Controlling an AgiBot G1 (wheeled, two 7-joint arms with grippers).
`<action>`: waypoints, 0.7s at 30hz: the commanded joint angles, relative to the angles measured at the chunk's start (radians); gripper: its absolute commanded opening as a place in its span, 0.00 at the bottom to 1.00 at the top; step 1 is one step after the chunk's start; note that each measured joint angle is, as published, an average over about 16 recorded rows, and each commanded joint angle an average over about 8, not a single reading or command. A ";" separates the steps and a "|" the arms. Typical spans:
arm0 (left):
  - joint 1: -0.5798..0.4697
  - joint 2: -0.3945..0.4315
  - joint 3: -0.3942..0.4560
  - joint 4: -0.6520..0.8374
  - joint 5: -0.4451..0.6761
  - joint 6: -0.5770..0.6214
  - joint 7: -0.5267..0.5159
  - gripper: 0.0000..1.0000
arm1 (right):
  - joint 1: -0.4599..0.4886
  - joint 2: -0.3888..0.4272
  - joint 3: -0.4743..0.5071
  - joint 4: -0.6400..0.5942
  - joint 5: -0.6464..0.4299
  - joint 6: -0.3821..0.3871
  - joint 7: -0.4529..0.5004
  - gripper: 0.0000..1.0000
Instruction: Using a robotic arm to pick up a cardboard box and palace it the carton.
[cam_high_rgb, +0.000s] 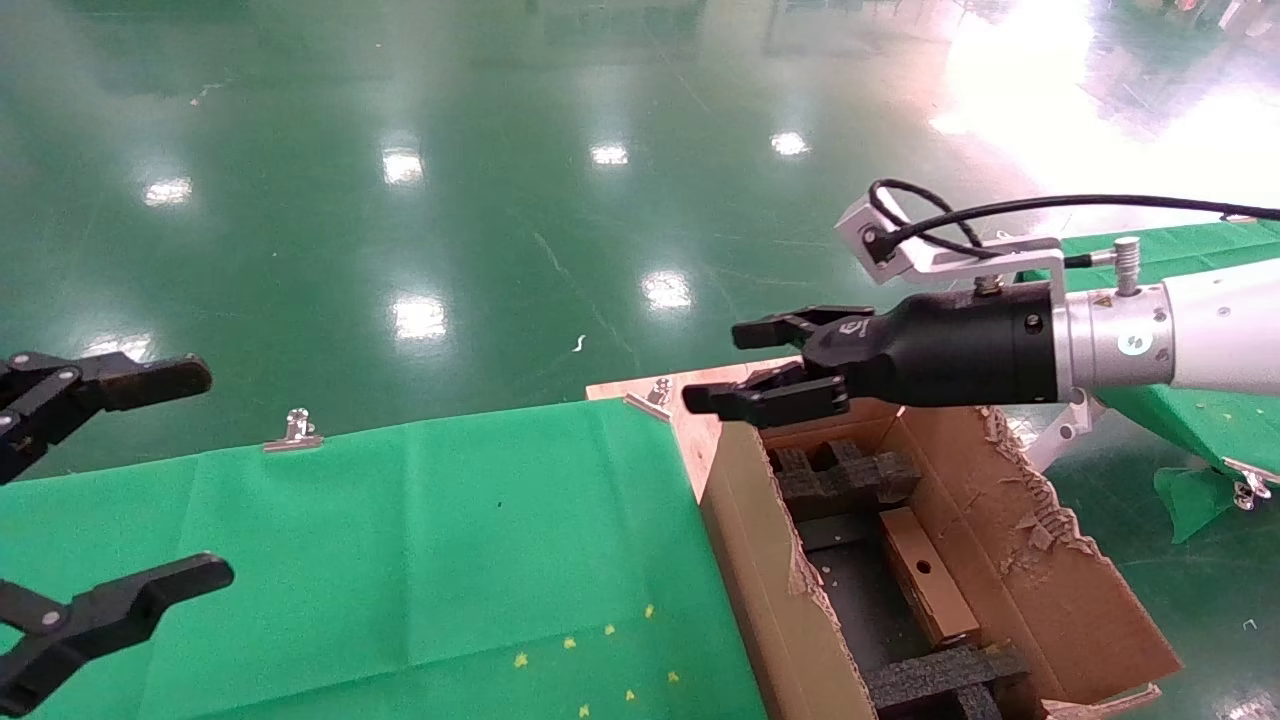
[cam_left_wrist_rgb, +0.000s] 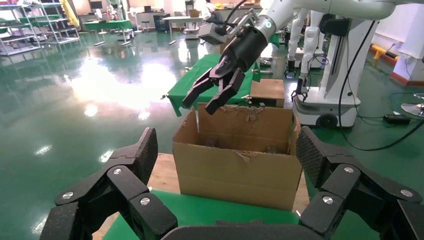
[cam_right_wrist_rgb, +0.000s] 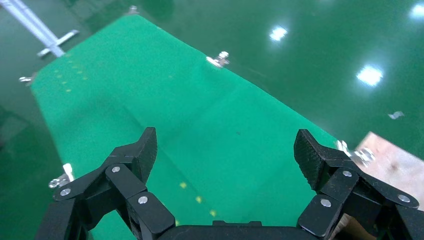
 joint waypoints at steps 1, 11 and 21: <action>0.000 0.000 0.000 0.000 0.000 0.000 0.000 1.00 | -0.024 -0.004 0.032 0.017 0.008 -0.010 -0.014 1.00; 0.000 0.000 0.000 0.000 0.000 0.000 0.000 1.00 | -0.146 -0.021 0.193 0.103 0.048 -0.063 -0.084 1.00; 0.000 0.000 0.000 0.000 0.000 0.000 0.000 1.00 | -0.268 -0.040 0.356 0.190 0.087 -0.115 -0.155 1.00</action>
